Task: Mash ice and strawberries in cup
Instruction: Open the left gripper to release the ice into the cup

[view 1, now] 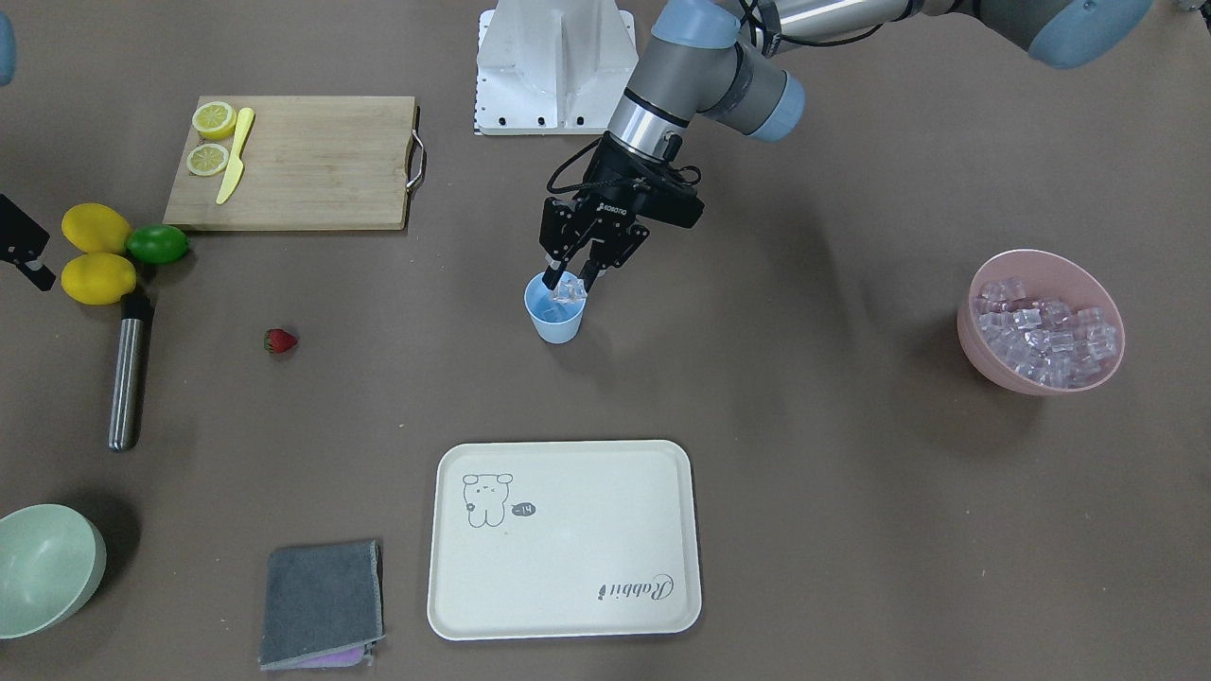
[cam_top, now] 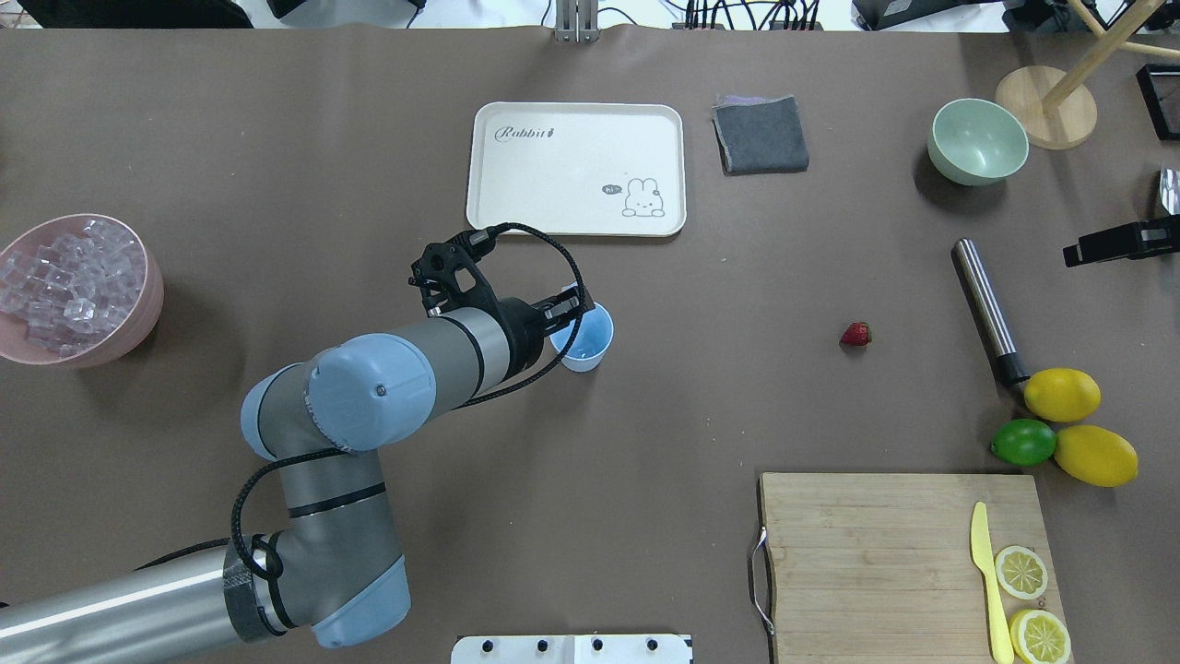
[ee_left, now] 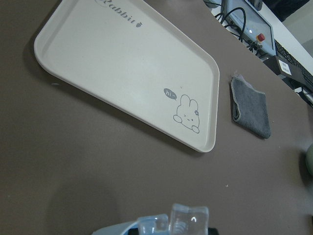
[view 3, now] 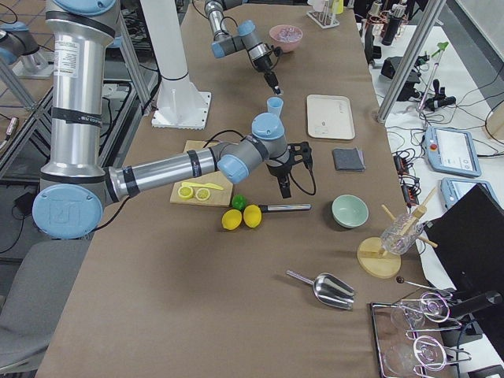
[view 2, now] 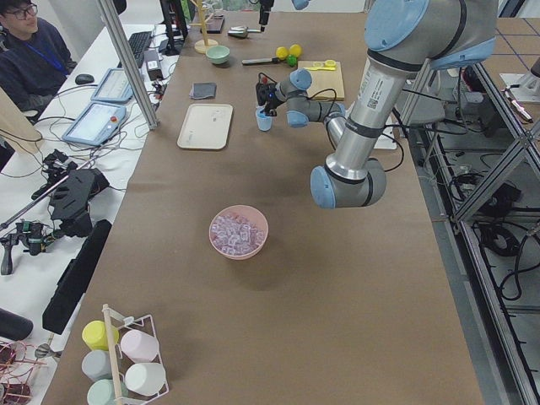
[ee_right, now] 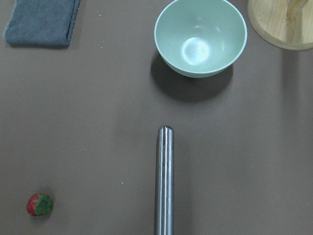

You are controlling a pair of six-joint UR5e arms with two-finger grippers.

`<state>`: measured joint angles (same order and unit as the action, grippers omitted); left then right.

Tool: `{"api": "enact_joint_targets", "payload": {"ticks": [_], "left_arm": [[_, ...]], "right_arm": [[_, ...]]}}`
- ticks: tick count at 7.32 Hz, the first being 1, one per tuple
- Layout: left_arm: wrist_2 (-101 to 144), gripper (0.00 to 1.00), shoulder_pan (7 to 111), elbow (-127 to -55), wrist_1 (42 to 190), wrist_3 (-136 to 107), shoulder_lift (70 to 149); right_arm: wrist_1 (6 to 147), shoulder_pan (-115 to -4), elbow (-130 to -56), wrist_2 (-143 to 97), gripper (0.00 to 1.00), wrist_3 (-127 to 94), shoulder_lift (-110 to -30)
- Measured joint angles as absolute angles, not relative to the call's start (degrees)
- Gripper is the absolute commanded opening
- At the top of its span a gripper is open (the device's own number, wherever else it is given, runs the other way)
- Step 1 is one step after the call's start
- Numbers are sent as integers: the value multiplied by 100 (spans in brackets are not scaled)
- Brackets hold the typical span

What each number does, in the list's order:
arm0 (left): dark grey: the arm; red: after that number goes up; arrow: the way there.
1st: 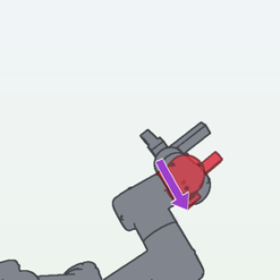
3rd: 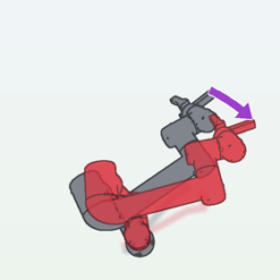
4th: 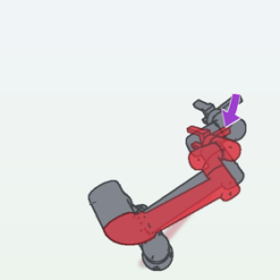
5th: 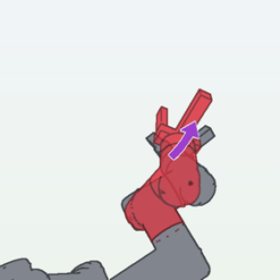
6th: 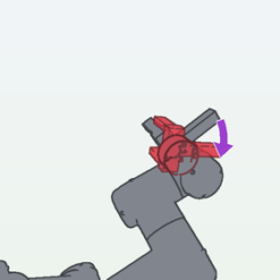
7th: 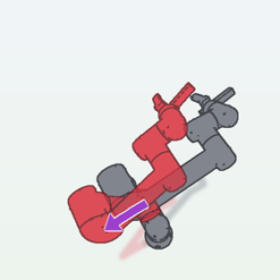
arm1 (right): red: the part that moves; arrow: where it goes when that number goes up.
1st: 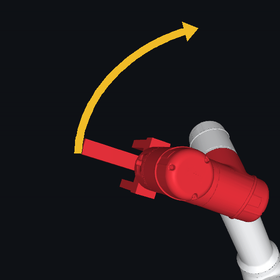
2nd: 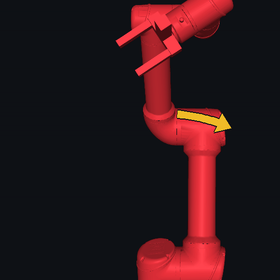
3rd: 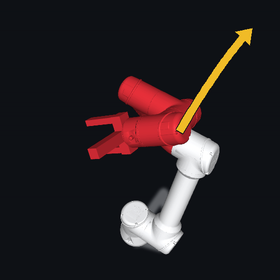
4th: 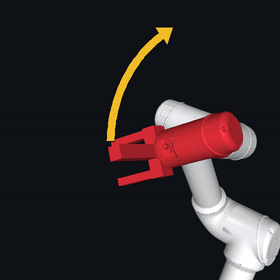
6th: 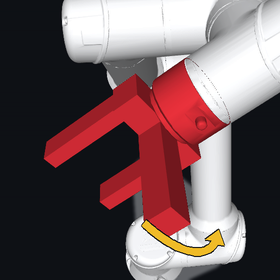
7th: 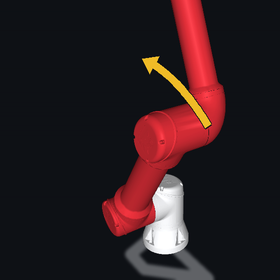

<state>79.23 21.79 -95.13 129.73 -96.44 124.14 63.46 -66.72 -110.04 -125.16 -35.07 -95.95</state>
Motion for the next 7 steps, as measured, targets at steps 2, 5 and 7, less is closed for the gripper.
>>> {"api": "enact_joint_targets", "payload": {"ticks": [2, 5, 7], "left_arm": [[7875, 69, 2114, -9520, 12975, -9657, 12437], [7869, 97, 2102, -9540, 12981, -9610, 12396], [7904, 97, 2101, -9591, 12996, -9603, 12380]], "right_arm": [[6346, -6671, -11003, -12517, 100, -3507, -9594], [6346, -6671, -10997, -12524, 100, -3507, -9590], [6346, -6672, -11003, -12524, 100, -3507, -9593]]}}
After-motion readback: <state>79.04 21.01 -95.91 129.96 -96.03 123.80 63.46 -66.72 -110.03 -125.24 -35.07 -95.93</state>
